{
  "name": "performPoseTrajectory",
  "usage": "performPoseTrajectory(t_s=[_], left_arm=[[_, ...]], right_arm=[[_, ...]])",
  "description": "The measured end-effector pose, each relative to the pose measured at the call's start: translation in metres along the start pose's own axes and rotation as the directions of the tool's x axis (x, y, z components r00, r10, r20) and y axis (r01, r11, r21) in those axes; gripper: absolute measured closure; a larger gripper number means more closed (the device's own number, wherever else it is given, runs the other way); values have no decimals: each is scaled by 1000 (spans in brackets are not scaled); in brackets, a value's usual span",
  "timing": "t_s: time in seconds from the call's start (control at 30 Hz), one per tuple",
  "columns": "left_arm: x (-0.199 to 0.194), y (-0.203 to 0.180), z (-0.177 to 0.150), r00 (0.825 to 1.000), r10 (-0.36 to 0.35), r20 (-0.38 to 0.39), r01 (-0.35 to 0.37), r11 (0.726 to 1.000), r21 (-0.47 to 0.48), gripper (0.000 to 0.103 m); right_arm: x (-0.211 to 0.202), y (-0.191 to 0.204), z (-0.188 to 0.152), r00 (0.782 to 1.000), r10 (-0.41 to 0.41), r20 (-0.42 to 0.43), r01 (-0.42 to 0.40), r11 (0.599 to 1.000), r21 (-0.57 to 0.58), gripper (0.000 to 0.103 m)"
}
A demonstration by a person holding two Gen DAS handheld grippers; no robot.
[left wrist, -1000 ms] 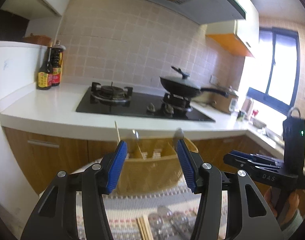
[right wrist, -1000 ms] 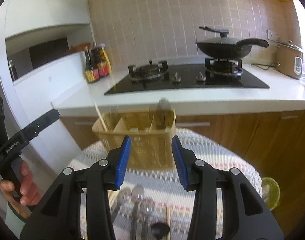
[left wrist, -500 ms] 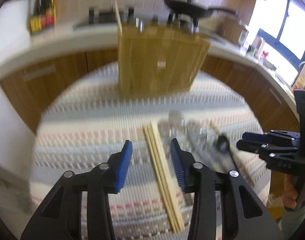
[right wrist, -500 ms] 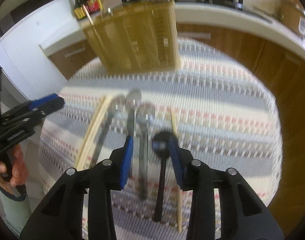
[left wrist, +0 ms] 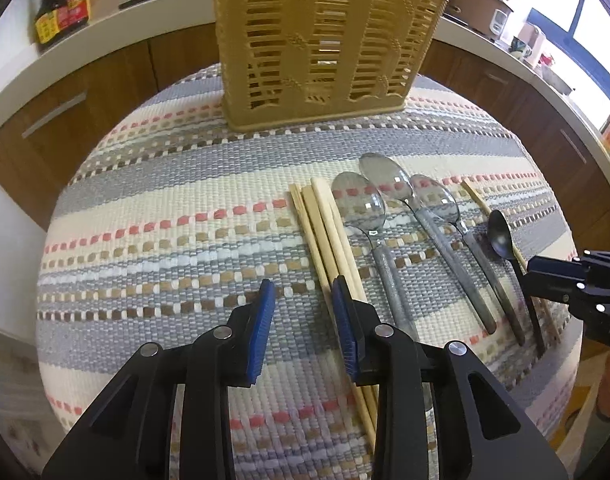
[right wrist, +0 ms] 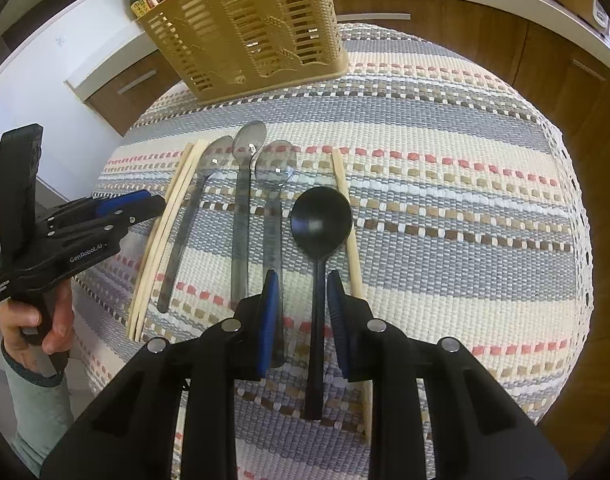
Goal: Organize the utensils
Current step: 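Move the left gripper back down over the chopsticks, then grasp a chopstick with the left gripper while the right gripper grasps the black spoon, both into caddy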
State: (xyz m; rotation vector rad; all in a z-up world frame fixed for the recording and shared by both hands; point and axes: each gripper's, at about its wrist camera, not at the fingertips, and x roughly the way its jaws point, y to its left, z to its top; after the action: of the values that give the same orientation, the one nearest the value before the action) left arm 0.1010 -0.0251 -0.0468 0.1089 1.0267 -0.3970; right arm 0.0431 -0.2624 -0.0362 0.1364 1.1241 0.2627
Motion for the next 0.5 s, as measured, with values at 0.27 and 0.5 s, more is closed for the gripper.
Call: performPoseTrajectory(t_s=[0.27,0.5], left_arm=[[6,-13,4,999,31,-15,-30,999,36,74],[5,-6,2,999,35,-21,-34,998,44,96]], right_arm=[[4,3,0,1000,-1,-17,1,1000,-11,81],[-2,-2,0,1000,26,-18,-26,1000,-5,83]])
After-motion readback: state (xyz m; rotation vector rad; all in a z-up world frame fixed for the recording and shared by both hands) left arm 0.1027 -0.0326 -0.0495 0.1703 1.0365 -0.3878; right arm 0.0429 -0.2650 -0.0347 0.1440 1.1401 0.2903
